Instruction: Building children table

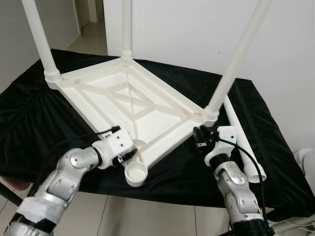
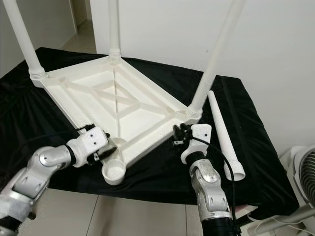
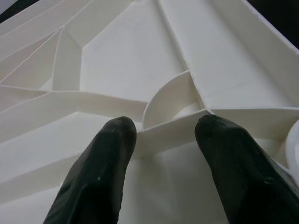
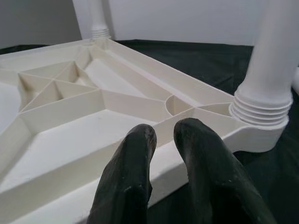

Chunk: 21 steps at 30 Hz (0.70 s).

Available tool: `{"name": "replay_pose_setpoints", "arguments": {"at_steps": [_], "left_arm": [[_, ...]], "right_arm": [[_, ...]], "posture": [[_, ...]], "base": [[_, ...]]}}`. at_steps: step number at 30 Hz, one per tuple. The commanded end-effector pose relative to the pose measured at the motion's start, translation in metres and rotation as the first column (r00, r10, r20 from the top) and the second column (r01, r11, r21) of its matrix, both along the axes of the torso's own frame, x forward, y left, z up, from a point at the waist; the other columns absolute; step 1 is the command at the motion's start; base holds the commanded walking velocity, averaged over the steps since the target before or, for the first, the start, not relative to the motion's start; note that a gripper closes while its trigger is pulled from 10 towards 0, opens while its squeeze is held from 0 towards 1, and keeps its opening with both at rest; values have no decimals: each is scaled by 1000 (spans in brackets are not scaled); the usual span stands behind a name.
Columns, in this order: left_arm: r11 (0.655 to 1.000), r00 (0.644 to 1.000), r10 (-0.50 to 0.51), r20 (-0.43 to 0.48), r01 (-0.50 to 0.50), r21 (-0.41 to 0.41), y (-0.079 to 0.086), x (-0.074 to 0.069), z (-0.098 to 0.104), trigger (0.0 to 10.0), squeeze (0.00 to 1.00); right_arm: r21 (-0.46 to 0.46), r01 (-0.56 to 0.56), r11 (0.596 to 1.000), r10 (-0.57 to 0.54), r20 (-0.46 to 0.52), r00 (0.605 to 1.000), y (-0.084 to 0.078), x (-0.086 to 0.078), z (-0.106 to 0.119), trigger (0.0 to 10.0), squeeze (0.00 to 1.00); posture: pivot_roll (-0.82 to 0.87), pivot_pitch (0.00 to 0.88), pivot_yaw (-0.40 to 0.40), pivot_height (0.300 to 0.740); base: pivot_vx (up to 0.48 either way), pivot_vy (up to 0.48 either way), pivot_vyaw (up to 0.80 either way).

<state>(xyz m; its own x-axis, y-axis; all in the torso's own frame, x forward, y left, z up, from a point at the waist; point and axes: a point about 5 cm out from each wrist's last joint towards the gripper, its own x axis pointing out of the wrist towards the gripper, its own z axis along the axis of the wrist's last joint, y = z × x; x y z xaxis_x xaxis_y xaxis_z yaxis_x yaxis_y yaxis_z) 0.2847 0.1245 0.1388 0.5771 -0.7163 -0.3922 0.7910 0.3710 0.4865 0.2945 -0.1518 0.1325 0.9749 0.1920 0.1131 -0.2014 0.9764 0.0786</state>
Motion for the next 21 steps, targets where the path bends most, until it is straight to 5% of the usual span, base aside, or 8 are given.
{"name": "replay_pose_setpoints", "arguments": {"at_steps": [1,5,10,15,16,21], "left_arm": [[994,989,-107,-104,110,22,-10,-11,-13,10000,0],[988,984,-147,-103,141,-60,-36,-19,-10,10000,0],[986,984,-154,-93,147,-79,-43,-18,-8,10000,0],[981,993,-97,-71,83,-174,-54,-4,0,10000,0],[973,997,-19,-78,1,-229,-53,10,5,10000,0],[972,998,41,-56,-53,-231,-45,24,10,10000,0]], "right_arm": [[-10,20,1000,-20,-21,1000,-4,0,-4,10000,0],[-9,23,1000,-23,-16,1000,-5,1,-3,10000,0],[-11,24,1000,-24,-17,1000,-6,1,-3,10000,0],[-12,27,1000,-27,-14,1000,-7,1,-3,10000,0],[-14,29,999,-30,-13,999,-5,1,-4,10000,0],[-14,32,999,-32,-12,999,-5,0,-4,10000,0]], "posture": [[-53,2,-82,740],[-56,2,-82,740],[-57,2,-82,740],[-59,1,-77,740],[-66,1,-73,740],[-73,2,-69,740]], "base": [[0,0,0],[0,0,0],[0,0,0],[0,0,0],[0,0,0],[0,0,0]]}}
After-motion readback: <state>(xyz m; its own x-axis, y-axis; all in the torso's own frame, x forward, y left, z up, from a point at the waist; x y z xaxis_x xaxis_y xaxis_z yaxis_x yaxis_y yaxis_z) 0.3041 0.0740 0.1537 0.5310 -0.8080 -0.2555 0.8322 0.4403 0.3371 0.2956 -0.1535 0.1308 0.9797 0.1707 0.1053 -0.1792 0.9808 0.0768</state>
